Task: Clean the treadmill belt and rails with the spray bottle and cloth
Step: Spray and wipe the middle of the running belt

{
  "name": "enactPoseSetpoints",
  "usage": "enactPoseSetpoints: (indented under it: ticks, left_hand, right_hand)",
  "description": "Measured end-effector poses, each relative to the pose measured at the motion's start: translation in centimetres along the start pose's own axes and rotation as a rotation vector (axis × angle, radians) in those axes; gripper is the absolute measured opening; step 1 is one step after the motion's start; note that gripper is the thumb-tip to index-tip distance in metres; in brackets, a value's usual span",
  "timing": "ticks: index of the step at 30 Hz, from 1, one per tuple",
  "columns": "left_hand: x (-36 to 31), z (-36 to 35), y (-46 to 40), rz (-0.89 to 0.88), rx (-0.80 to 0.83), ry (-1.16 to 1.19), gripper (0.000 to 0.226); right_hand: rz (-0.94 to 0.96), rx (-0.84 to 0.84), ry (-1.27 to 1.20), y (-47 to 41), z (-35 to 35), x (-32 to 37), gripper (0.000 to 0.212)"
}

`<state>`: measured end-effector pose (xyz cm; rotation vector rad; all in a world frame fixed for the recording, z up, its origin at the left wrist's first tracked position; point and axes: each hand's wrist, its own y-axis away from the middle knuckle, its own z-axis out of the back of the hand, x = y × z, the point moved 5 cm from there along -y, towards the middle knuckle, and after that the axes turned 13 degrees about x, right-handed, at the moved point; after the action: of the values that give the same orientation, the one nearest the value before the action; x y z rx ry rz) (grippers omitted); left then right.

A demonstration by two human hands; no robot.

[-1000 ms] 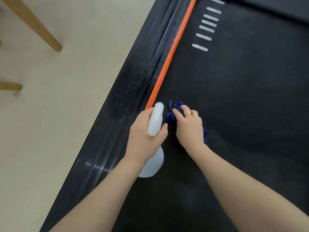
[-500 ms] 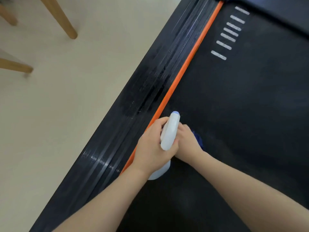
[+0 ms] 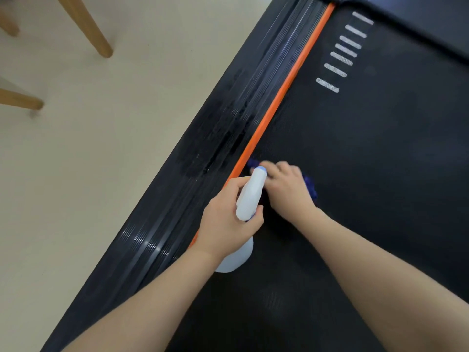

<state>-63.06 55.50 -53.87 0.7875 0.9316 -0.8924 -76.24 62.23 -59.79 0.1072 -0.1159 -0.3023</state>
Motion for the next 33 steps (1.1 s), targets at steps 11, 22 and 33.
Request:
enactPoseSetpoints:
  ticks: [11,22,33]
  left_hand:
    - [0.3,0.8,0.0,0.073,-0.06,0.08,0.041]
    - [-0.2,0.3,0.1,0.073,-0.048,0.042,0.042]
    - [-1.1,-0.9,0.0,0.046,0.04,-0.032,0.048]
  right_hand:
    - [-0.176,-0.027,-0.037,3.9,-1.0,-1.8,0.06]
    - [-0.312,-0.02,-0.044,5.8,-0.8,-2.7,0.053]
    - [-0.281,0.019,-0.054,9.5,-1.8,-3.8,0.057]
